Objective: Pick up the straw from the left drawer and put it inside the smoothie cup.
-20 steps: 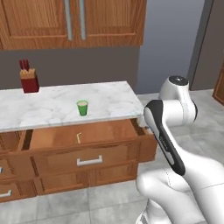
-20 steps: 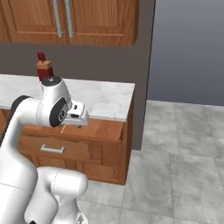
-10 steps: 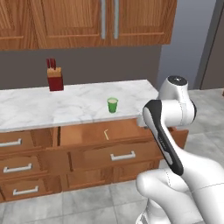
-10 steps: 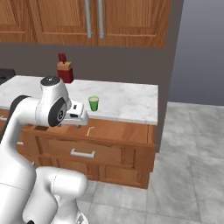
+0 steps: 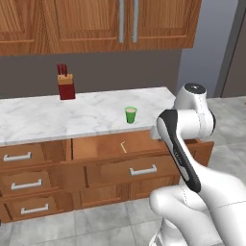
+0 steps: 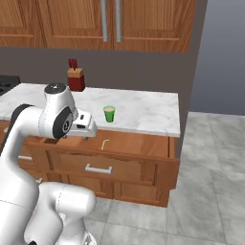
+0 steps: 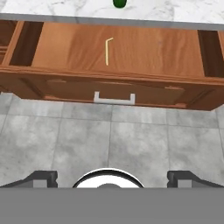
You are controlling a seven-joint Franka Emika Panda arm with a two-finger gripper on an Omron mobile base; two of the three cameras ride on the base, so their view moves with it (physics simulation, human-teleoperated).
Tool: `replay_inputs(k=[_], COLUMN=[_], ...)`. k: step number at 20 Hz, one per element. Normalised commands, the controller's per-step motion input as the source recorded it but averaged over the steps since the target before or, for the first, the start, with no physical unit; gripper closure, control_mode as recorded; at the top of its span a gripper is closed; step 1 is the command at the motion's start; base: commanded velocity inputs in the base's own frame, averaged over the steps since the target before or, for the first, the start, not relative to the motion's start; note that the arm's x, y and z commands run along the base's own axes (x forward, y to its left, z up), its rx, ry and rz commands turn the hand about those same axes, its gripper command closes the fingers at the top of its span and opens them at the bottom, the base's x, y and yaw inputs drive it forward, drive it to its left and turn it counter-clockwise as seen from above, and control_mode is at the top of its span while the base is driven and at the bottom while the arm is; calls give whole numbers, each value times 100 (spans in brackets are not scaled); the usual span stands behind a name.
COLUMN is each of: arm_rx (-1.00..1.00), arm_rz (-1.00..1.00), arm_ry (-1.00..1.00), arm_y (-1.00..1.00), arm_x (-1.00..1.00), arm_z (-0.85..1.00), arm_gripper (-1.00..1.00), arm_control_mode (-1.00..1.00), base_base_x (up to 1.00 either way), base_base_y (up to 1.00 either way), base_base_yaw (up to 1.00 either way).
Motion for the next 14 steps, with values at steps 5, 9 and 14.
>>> replay_inputs(k=[5,9,14], arm_rx=[0,0,0], arm_rz=[0,0,0], arm_ry=[0,0,0], arm_y=[0,0,0], arm_x=[0,0,0], arm_z=[0,0,0], arm_gripper=[-100,-100,-100], arm_control_mode=[100,100,100], base_base_x=[29,35,32], base_base_y=[14,3,0], base_base_yaw=[-3,-2,0])
